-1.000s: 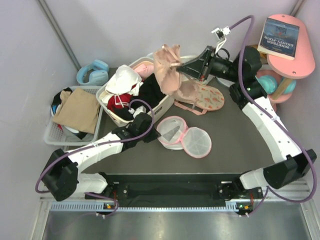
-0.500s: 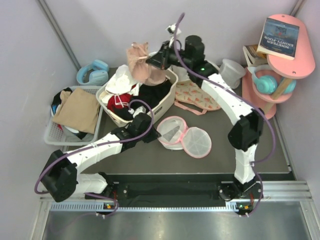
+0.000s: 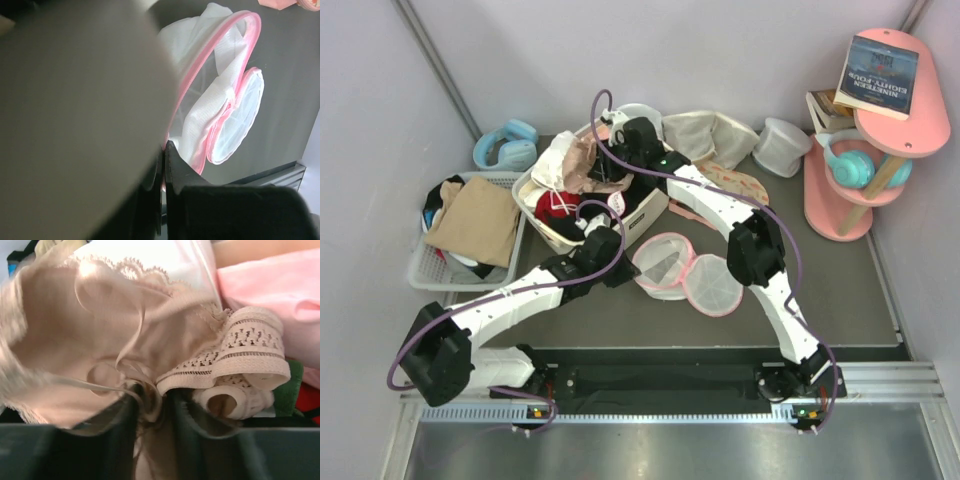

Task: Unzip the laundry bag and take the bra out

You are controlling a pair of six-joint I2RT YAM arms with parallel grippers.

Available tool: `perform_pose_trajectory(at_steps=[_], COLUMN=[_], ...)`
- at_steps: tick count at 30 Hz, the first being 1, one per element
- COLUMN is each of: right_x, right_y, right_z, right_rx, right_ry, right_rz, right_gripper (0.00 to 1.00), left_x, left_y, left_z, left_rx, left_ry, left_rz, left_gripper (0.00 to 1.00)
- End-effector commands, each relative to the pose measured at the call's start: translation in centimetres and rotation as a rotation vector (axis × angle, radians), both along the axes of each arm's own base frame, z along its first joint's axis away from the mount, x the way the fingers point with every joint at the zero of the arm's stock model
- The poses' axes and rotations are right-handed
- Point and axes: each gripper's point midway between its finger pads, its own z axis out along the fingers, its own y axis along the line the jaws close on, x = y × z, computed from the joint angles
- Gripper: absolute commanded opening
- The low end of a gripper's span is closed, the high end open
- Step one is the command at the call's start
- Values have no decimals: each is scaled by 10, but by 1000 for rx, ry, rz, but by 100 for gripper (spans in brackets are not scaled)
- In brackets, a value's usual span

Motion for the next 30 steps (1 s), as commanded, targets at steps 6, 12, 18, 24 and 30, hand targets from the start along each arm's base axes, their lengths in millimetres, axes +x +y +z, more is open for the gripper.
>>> perform_pose_trajectory(at_steps=[6, 12, 18, 24, 30], right_x=[-11, -31, -62, -101, -172], right_y=[-19, -40, -73, -157, -255], right_z=[114, 160, 206, 191, 16], right_rx=[98, 125, 159, 110, -183], right_ry=[-203, -244, -291, -197, 137], right_rz=[19, 31, 11, -153, -323], right_gripper=[73, 100, 100, 100, 98], left_x=[-13, -15, -15, -18, -19], left_y=[14, 19, 20, 22, 20], left_z=[-1, 1, 6, 7, 7], left_rx=[-5, -6, -11, 8, 7], left_ry=[31, 21, 9, 6, 5], left_rz=[41, 53, 52, 31, 13], left_gripper=[0, 0, 0, 0, 0])
